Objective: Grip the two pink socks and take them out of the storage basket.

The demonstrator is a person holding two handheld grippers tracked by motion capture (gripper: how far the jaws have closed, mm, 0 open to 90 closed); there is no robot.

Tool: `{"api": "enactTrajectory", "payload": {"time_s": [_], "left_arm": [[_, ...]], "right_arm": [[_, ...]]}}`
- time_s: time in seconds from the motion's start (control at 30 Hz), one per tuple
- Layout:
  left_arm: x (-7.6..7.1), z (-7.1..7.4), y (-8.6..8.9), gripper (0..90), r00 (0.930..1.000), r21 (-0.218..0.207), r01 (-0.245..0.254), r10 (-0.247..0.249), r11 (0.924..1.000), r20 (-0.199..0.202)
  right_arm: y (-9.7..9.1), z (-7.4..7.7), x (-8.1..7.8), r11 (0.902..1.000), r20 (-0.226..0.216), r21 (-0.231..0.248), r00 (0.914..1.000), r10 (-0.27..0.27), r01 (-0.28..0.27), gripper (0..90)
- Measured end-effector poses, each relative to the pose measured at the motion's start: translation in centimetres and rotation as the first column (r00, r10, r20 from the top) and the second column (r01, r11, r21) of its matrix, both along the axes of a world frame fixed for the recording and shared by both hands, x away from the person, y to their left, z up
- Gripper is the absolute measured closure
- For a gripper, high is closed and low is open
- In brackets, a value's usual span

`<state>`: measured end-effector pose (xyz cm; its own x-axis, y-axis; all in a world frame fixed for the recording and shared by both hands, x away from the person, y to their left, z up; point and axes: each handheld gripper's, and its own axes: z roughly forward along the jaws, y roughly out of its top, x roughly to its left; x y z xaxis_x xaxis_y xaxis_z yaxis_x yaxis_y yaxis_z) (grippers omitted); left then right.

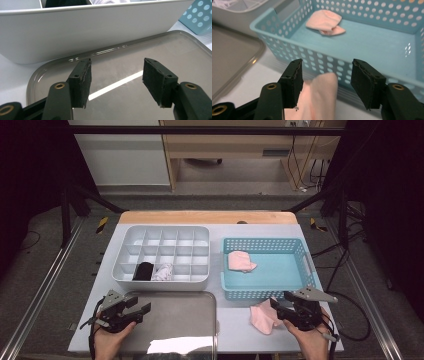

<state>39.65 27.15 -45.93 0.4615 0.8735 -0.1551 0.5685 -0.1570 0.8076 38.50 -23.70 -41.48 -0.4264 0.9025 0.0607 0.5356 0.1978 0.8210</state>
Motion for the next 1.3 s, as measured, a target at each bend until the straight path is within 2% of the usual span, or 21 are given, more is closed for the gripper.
{"api": "enactTrajectory", "payload": {"time_s": [0.33,0.47,0.5,0.73,1.2,1.3], "left_arm": [[0.1,0.0,0.1,38.8,1.0000,-0.001,-0.003,0.003,1.0000,-0.001],[0.1,0.0,0.1,38.8,1.0000,0.003,-0.002,0.002,1.0000,-0.003],[0.1,-0.1,0.1,38.8,1.0000,-0.001,-0.004,0.004,1.0000,-0.003],[0.2,-0.1,0.1,38.8,1.0000,0.000,-0.004,0.004,1.0000,-0.007],[0.3,-0.2,0.1,39.0,0.9999,0.001,-0.002,0.002,1.0000,-0.011],[0.3,-0.2,0.1,39.0,0.9999,0.001,-0.002,0.002,1.0000,-0.012]], "right_arm": [[1.8,2.7,2.7,0.9998,0.045,0.015,0.9989,0.012,-0.013,40.0],[2.4,3.2,3.6,0.9998,0.050,0.017,0.9986,0.014,-0.015,39.7],[2.9,3.6,4.5,0.9998,0.054,0.011,0.9984,0.013,-0.014,39.3],[4.1,4.6,6.7,0.9998,0.065,0.017,0.9979,0.007,-0.008,38.3],[5.8,5.4,10.6,0.9990,0.070,0.042,0.9975,-0.015,0.012,35.2],[6.2,5.3,11.5,0.9994,0.071,0.030,0.9973,-0.019,0.017,35.2]]}}
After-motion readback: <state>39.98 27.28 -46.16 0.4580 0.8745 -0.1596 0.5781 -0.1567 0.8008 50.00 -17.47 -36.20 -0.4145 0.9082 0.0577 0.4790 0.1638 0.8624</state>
